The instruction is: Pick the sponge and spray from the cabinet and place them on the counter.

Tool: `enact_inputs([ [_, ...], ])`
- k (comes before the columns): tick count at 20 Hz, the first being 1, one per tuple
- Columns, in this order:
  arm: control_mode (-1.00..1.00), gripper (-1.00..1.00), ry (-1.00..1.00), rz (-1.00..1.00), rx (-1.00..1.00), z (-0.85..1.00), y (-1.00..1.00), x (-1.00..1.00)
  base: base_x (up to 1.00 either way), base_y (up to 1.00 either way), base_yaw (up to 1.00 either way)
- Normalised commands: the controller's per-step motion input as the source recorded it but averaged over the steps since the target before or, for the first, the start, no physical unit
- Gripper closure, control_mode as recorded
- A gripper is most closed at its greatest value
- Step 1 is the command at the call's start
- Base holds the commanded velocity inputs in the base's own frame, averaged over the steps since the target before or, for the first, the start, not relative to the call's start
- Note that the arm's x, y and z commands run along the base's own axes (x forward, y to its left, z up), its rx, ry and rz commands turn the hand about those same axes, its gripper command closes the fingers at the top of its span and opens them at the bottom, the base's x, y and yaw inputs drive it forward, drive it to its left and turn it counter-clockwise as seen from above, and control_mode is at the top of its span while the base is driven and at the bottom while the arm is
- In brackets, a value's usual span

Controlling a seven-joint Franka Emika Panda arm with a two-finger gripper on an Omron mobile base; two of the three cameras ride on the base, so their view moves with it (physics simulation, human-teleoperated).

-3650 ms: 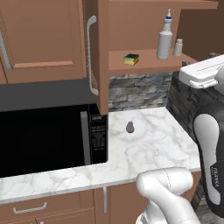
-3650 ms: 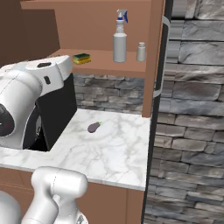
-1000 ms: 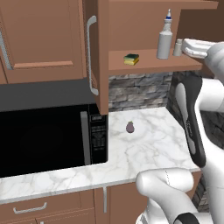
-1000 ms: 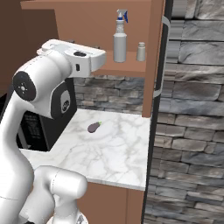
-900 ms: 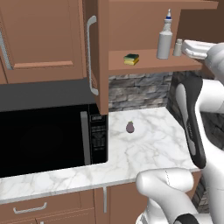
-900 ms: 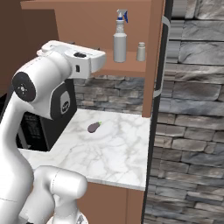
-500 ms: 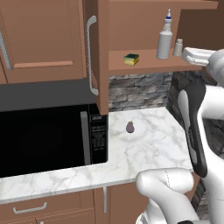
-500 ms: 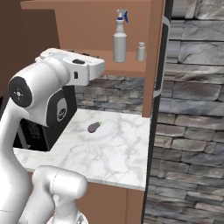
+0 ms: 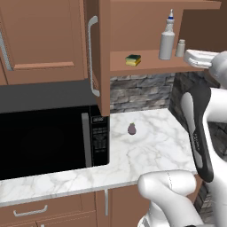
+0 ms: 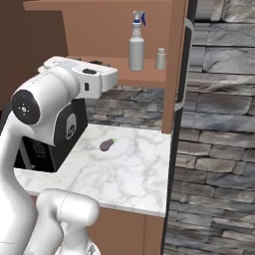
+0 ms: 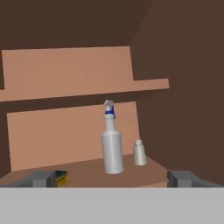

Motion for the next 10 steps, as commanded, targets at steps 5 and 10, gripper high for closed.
enact_inputs([
  [5,-1.0,-1.0,0.0,0.09,0.0,0.0,0.0,0.02,0.0,0.0,0.0],
  [10,-1.0,-1.0,-0.09,0.04,0.0,0.0,0.03,0.05,0.0,0.0,0.0],
])
